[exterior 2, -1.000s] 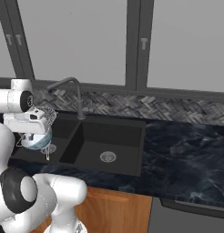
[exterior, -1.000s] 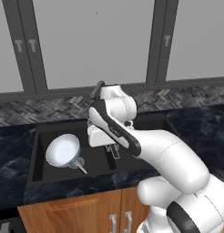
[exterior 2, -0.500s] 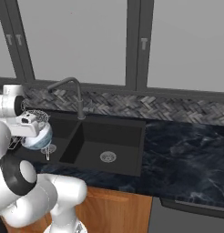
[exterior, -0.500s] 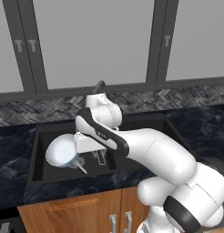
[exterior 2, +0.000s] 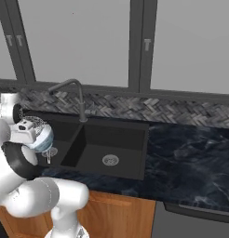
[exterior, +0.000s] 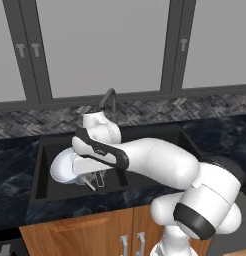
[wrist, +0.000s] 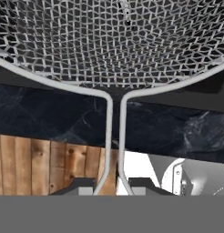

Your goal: Pick the strainer and bowl and place them in the sink. Then turn on the water.

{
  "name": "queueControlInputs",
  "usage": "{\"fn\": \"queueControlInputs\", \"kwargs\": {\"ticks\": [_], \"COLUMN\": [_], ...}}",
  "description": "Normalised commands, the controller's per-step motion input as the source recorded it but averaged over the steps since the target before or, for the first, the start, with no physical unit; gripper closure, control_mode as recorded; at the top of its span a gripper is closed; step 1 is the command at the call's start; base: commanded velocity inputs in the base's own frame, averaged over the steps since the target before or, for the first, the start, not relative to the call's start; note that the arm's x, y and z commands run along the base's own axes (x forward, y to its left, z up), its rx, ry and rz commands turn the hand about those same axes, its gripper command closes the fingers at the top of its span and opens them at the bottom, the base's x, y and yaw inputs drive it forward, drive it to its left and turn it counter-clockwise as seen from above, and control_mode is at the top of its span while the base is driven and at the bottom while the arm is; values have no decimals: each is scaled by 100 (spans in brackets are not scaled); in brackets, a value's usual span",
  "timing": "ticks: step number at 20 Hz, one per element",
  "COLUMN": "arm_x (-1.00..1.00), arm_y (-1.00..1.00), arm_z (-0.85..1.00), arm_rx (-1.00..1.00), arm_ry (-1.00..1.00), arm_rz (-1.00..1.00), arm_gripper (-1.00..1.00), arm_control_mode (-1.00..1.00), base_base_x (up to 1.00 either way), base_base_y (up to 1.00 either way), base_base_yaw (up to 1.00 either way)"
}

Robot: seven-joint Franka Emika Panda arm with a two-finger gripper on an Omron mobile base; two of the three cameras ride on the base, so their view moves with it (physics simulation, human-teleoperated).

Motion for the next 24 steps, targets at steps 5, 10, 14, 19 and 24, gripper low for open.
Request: {"fn": "queueControlInputs", "kwargs": {"ticks": [5,10,14,19,24], "arm_x": [38,47,51,49,41], "arm_y": [37,29,31,33,25], "arm_z": [-35,-33,-36,-35,-26], "arm_rx": [0,0,0,0,0], "arm_ry": [0,4,7,6,5], "arm_rz": [3,6,7,6,4], "arm_gripper": [100,100,100,100,100], "arm_control_mode": [-100,-100,-100,-100,-100], "base_base_x": [0,0,0,0,0], "base_base_y": [0,0,0,0,0], "base_base_yaw": [0,0,0,0,0]}}
